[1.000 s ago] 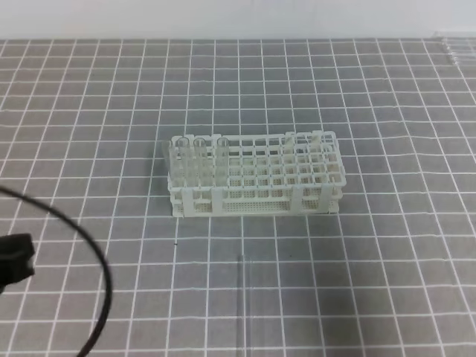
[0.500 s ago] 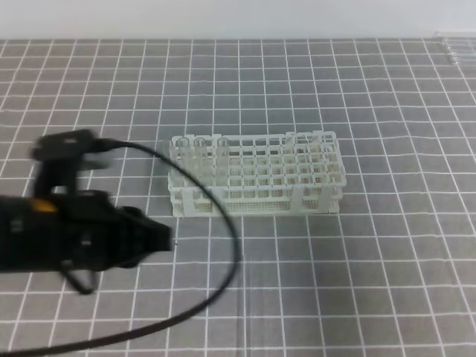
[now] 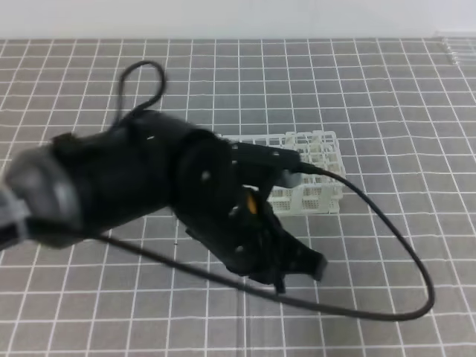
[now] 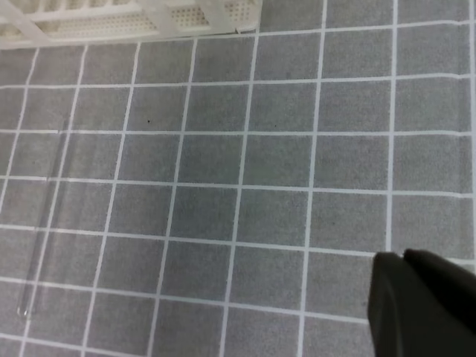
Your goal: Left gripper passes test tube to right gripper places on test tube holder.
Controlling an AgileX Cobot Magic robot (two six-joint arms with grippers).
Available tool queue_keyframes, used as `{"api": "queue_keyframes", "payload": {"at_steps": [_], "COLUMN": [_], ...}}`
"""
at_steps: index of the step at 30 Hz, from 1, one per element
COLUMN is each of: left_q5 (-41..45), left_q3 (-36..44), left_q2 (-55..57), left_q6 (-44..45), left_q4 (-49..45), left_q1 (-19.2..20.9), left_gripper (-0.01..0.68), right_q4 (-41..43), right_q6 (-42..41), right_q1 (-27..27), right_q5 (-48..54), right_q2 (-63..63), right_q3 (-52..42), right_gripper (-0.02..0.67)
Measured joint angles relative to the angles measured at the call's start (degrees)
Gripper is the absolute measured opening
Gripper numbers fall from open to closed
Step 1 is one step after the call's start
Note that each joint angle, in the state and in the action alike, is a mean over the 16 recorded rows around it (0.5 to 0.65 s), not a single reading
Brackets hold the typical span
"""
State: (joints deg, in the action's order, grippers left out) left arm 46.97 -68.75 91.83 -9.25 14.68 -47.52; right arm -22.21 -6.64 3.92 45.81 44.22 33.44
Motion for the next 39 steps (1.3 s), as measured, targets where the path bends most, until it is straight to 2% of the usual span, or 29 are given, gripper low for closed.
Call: {"api": "queue_keyframes", "payload": {"at_steps": [3, 6, 18, 20, 25, 39], "left_q5": [3.6, 6.7, 13.2, 13.4, 13.8, 14.5], "left_q3": [-3.9, -6.8, -11.1, -11.2, -11.1, -11.1], "left_q2": [3.4, 6.1, 13.1, 13.6, 14.3, 15.0], "left_q6": [-1.4, -1.7, -1.7, -1.9, -4.1, -11.7], "left_q4": [-1.4, -2.5, -6.2, -6.8, -8.1, -10.3], "left_q1": [-1.4, -1.8, -1.9, -1.9, -1.9, -1.9], "left_gripper": [0.018, 0.067, 0.382, 0.41, 0.444, 0.434], "right_q4": [0.1, 0.1, 0.2, 0.2, 0.4, 0.8], "right_q6": [0.0, 0.0, 0.0, 0.0, -0.1, -0.1], "right_q1": [0.0, 0.0, 0.0, 0.0, 0.0, 0.0], "right_q5": [0.1, 0.2, 0.5, 0.5, 0.5, 0.5], "right_q2": [0.0, 0.0, 0.0, 0.0, 0.0, 0.0], "right_q3": [0.0, -0.1, -0.1, -0.1, -0.1, -0.1], "right_gripper": [-0.013, -0.013, -0.013, -0.013, -0.013, -0.013]}}
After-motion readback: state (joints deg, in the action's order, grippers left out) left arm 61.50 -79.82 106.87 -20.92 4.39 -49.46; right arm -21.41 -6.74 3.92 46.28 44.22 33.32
